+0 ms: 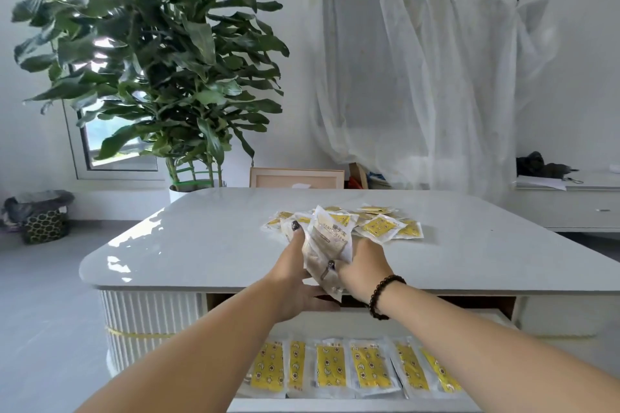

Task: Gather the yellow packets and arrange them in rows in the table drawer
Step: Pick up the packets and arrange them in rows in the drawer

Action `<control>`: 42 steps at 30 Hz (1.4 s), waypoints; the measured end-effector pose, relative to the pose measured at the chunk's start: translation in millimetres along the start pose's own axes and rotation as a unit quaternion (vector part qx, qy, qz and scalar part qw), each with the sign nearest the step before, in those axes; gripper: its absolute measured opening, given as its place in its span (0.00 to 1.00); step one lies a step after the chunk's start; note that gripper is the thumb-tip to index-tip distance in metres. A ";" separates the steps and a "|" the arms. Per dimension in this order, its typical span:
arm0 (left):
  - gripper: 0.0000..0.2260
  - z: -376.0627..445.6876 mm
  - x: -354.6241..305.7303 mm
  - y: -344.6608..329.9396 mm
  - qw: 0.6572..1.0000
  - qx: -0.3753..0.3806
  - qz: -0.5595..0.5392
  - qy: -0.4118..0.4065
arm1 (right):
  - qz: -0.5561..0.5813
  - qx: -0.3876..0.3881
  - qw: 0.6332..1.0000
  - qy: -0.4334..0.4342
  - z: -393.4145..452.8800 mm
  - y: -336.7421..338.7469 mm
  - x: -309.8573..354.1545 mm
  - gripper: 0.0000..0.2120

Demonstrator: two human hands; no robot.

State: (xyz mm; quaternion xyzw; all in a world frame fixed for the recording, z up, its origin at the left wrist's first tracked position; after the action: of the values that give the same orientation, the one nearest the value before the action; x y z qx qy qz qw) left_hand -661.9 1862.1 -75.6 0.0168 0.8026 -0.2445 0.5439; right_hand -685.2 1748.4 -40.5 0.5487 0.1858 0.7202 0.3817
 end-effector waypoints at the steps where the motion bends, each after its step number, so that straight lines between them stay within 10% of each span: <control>1: 0.21 -3.1 -1.8 -0.8 1.000 -0.003 -0.010 -0.005 | 0.002 -0.001 1.000 0.024 -5.8 -0.8 6.9 0.04; 17: 0.34 -58.4 -43.5 -4.6 0.994 0.080 0.007 -0.069 | -0.097 -0.001 0.956 0.278 -57.7 36.4 52.0 0.04; 24: 0.13 -68.6 -43.7 4.1 0.995 0.016 0.008 -0.098 | -0.258 -0.073 0.869 0.416 -74.1 30.3 56.2 0.13; 33: 0.05 -70.8 -61.1 30.9 0.988 -0.027 -0.070 -0.132 | 0.018 -0.155 0.960 0.231 -49.4 68.6 23.3 0.06; 42: 0.09 -79.8 -57.3 53.1 0.990 -0.032 0.020 -0.137 | 0.170 -0.206 0.951 0.155 -50.2 86.9 29.5 0.13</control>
State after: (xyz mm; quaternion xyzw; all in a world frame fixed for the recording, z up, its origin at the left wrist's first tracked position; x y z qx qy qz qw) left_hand -692.0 1955.3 -21.9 -0.0187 0.7272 -0.2079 0.6539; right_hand -765.2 1722.7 21.7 0.3636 -0.0059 0.8730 0.3249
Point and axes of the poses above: each hand's wrist, its own z-axis towards the middle knuckle, its own y-axis out of the back of the hand, x = y × z, the point moved 5 cm from there along z, towards the middle knuckle, and after that the axes turned 1 degree about -z, right-handed, at the moved point
